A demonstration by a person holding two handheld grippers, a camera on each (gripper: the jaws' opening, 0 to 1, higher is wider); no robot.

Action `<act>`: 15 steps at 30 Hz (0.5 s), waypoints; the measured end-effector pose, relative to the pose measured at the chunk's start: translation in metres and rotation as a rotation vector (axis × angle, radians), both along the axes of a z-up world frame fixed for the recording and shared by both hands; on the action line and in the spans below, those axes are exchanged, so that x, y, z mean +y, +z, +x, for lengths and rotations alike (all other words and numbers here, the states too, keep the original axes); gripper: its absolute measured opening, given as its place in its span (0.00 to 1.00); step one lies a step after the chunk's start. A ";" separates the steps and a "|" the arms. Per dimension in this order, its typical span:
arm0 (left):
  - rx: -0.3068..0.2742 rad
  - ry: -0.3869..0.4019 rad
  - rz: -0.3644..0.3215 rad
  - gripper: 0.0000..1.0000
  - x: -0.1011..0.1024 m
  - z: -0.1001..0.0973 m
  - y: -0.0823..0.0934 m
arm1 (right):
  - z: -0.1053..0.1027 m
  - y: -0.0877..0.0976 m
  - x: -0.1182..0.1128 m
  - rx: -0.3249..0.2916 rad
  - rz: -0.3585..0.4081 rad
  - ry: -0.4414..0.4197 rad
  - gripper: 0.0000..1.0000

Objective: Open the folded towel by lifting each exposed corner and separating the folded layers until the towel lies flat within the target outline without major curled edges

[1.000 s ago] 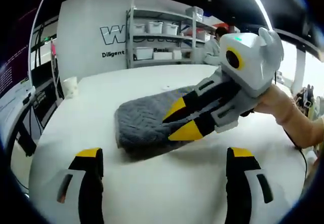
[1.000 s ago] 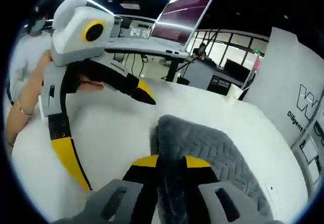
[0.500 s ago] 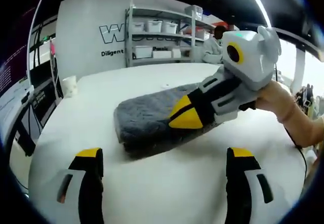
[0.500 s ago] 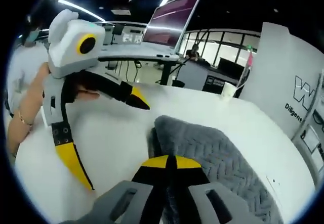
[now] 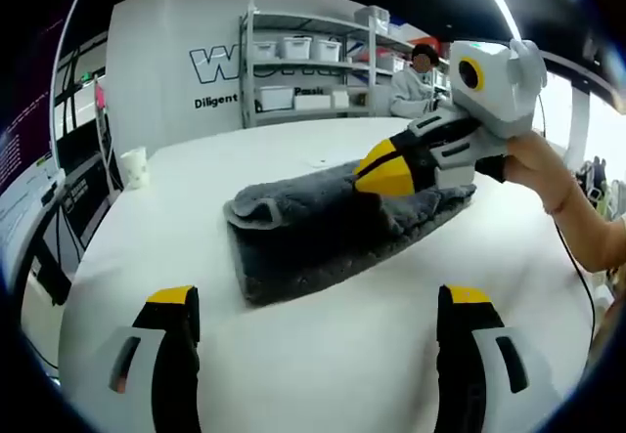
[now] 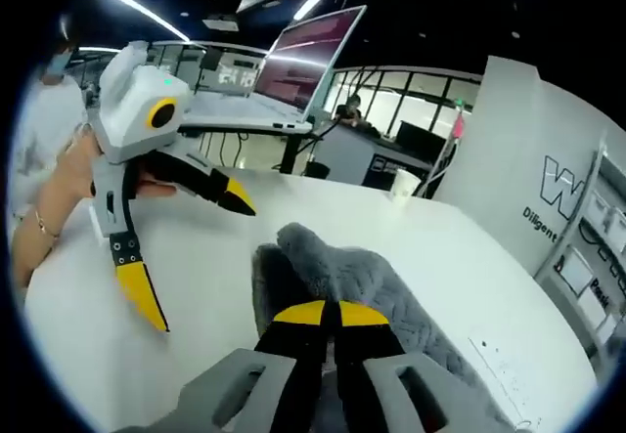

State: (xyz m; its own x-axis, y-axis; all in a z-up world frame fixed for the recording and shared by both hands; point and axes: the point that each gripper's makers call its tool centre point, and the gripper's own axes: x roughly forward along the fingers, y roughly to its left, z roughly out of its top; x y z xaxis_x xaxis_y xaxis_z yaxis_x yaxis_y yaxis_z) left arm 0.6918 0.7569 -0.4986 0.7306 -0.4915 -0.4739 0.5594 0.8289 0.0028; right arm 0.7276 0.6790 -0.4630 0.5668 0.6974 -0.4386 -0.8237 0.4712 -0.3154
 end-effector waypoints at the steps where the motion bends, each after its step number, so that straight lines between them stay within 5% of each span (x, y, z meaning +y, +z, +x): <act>1: 0.001 -0.001 0.001 0.99 0.000 0.000 0.000 | 0.000 0.001 -0.003 -0.002 0.001 -0.006 0.00; 15: 0.001 -0.015 0.007 0.99 -0.001 0.001 0.001 | 0.011 0.041 -0.077 -0.071 0.041 -0.182 0.00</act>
